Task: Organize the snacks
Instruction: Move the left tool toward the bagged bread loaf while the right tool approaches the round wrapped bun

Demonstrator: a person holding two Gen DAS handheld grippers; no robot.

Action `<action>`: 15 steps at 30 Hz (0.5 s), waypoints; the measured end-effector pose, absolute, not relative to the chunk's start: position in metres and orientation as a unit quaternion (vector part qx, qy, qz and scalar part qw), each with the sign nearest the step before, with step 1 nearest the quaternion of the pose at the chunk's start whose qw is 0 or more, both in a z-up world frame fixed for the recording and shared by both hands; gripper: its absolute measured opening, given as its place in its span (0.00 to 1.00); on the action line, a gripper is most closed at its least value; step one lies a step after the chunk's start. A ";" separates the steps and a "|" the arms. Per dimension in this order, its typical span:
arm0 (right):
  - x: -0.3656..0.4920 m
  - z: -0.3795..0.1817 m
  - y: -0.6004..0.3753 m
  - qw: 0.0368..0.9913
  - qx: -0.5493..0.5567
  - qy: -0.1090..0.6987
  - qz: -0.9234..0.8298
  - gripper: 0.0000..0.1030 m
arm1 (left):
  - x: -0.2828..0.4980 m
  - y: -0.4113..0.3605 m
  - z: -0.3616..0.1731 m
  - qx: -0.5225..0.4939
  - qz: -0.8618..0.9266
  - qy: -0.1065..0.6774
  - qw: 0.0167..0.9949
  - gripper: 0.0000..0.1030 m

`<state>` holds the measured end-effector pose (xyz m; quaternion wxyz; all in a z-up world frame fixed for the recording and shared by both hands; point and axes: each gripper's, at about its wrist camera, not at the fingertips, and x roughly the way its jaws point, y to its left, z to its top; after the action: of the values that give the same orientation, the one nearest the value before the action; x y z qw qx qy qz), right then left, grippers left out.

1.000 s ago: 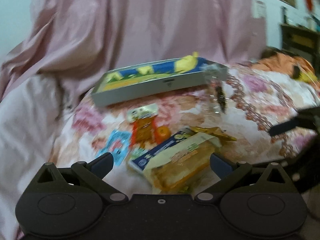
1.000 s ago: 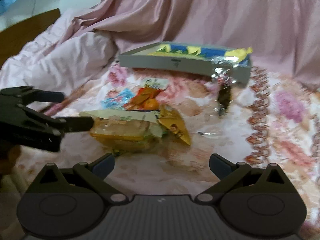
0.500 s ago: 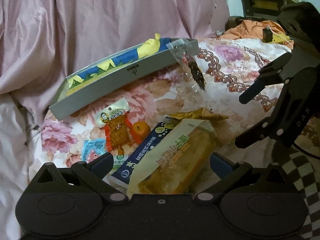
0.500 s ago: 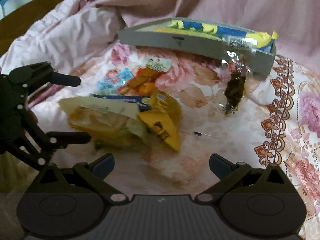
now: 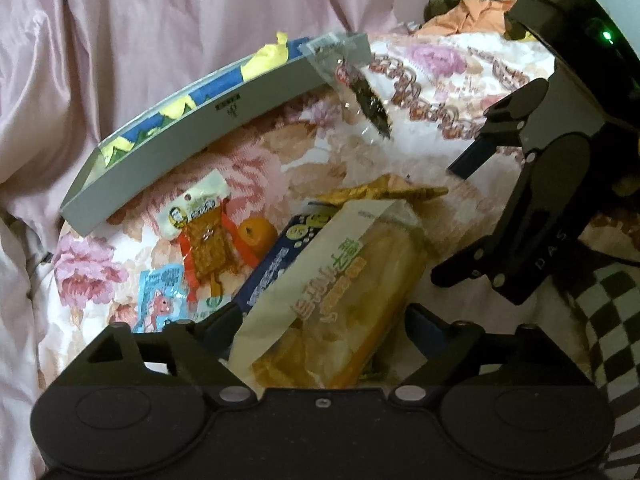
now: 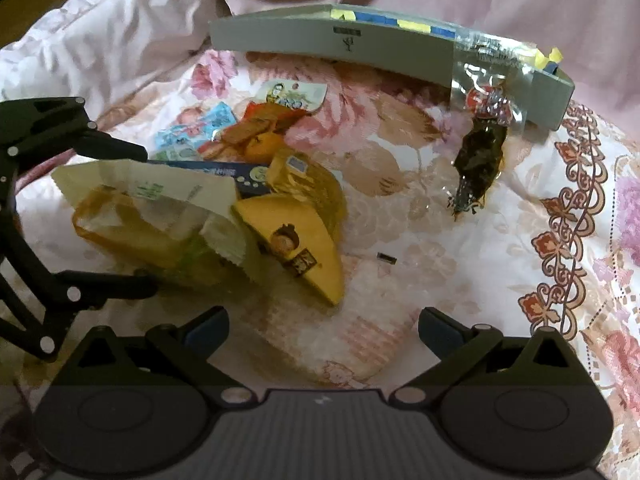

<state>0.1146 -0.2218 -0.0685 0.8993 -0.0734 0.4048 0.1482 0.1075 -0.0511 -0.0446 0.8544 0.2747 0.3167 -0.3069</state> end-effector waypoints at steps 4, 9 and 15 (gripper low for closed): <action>0.115 -0.075 -0.214 0.897 -0.096 0.409 0.140 1.00 | 0.106 -0.051 -0.047 0.280 -0.312 0.320 0.850 0.81; 0.114 -0.074 -0.215 0.902 -0.083 0.401 0.135 0.99 | 0.104 -0.051 -0.045 0.272 -0.315 0.324 0.849 0.74; 0.112 -0.072 -0.220 0.909 -0.062 0.391 0.131 0.92 | 0.105 -0.049 -0.043 0.246 -0.315 0.338 0.852 0.68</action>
<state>0.1121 -0.2202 -0.0718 0.9089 -0.0615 0.3912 0.1305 0.1054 -0.0491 -0.0426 0.8523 0.2459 0.3378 -0.3146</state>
